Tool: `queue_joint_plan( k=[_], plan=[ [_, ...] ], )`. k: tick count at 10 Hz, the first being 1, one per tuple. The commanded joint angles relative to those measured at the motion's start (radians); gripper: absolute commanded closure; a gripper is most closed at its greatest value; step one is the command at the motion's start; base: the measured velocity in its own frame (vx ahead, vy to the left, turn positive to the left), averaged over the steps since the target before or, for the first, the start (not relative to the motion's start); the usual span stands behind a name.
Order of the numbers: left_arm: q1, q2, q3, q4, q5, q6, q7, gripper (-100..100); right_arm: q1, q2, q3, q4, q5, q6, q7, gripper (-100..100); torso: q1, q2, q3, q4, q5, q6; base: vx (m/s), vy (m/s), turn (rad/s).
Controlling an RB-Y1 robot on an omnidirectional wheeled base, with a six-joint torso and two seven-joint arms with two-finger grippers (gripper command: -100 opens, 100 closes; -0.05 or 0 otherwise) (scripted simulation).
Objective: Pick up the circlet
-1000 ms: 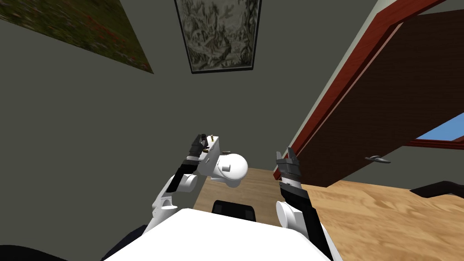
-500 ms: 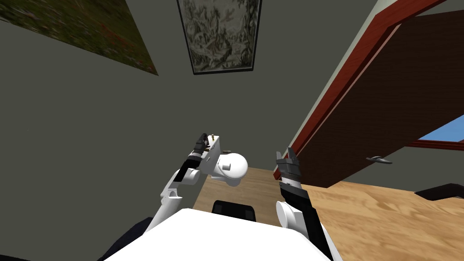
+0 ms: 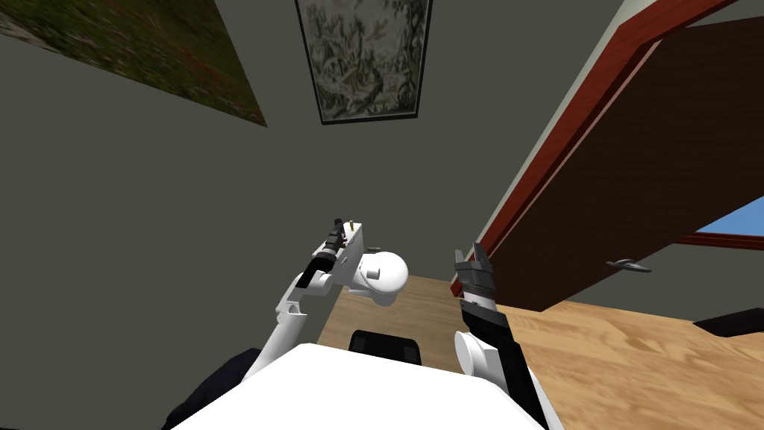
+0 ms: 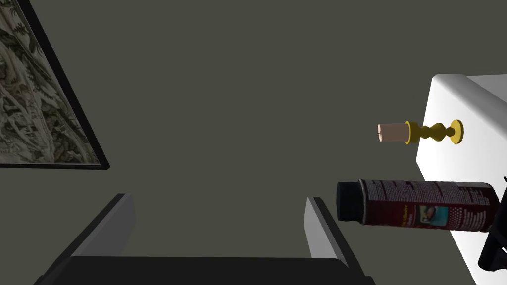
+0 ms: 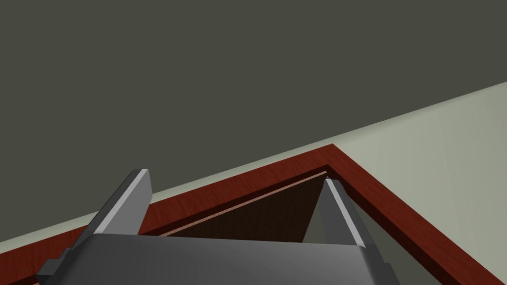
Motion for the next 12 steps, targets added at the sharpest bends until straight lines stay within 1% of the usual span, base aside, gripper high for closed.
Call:
queue_joint_plan(
  k=[1, 2, 3, 4, 5, 6, 7, 8, 9, 10, 11, 12],
  plan=[
    [-0.050, 0.001, 0.013, 0.049, 0.007, 0.050, -0.005, -100, 0.000, 0.000, 0.000, 0.000, 0.000, 0.000, 0.000, 0, 0.000, 0.000, 0.000, 0.000, 0.000, 0.000, -0.018, -0.022, 0.050],
    [-0.056, 0.001, 0.013, 0.049, 0.007, 0.076, -0.005, -100, 0.000, 0.000, 0.000, 0.000, 0.000, 0.000, 0.000, 0, 0.000, 0.000, 0.000, 0.000, 0.000, 0.000, -0.012, -0.020, 0.029],
    [-0.099, -0.001, 0.021, 0.094, 0.010, 0.105, -0.010, -100, 0.000, 0.000, 0.000, 0.000, 0.000, 0.000, 0.000, 0, 0.000, 0.000, 0.000, 0.000, 0.000, 0.000, -0.010, -0.020, 0.058],
    [-0.099, -0.001, 0.021, 0.094, 0.010, 0.129, -0.010, -100, 0.000, 0.000, 0.000, 0.000, 0.000, 0.000, 0.000, 0, 0.000, -0.001, 0.000, 0.000, 0.000, 0.000, -0.008, -0.019, 0.029],
    [-0.141, -0.004, 0.029, 0.140, 0.014, 0.158, -0.014, -100, 0.000, 0.000, 0.000, 0.000, 0.000, 0.000, 0.000, 0, 0.000, -0.001, 0.000, 0.000, 0.000, 0.000, -0.007, -0.020, 0.074],
    [-0.141, -0.004, 0.029, 0.140, 0.014, 0.181, -0.014, -100, 0.000, 0.000, 0.000, 0.000, 0.000, 0.000, 0.000, 0, 0.000, -0.001, -0.001, 0.000, 0.000, 0.000, -0.004, -0.020, 0.026],
    [-0.184, -0.006, 0.038, 0.187, 0.017, 0.211, -0.018, -100, 0.000, 0.000, 0.000, 0.000, 0.000, 0.000, 0.000, 0, 0.000, -0.001, -0.001, 0.000, 0.000, 0.000, -0.001, -0.024, 0.067],
    [-0.184, -0.006, 0.038, 0.187, 0.017, 0.234, -0.018, -100, 0.000, 0.000, 0.000, 0.000, 0.000, 0.000, 0.000, 0, 0.000, -0.001, -0.001, 0.000, 0.000, 0.000, 0.001, -0.023, 0.034],
    [-0.226, -0.008, 0.047, 0.229, 0.019, 0.272, -0.021, -100, 0.000, 0.000, 0.000, 0.000, 0.000, 0.000, 0.000, 0, 0.000, -0.001, -0.001, 0.000, 0.000, 0.000, 0.003, -0.027, 0.061],
    [-0.226, -0.008, 0.047, 0.234, 0.019, 0.286, -0.021, -100, 0.000, 0.000, 0.000, 0.000, 0.000, 0.000, 0.000, 0, 0.000, -0.001, -0.001, 0.000, 0.000, 0.000, 0.004, -0.022, 0.043],
    [-0.258, -0.010, 0.057, 0.269, 0.021, 0.317, -0.023, -100, 0.000, 0.000, 0.000, 0.000, 0.000, 0.000, 0.000, 0, 0.000, -0.001, -0.001, 0.000, 0.000, 0.000, 0.014, -0.024, 0.091],
    [-0.267, -0.010, 0.057, 0.282, 0.021, 0.338, -0.023, -100, 0.000, 0.000, 0.000, 0.000, 0.000, 0.000, 0.000, 0, 0.000, -0.002, -0.001, 0.000, 0.000, 0.000, 0.012, -0.021, 0.039]
  ],
)
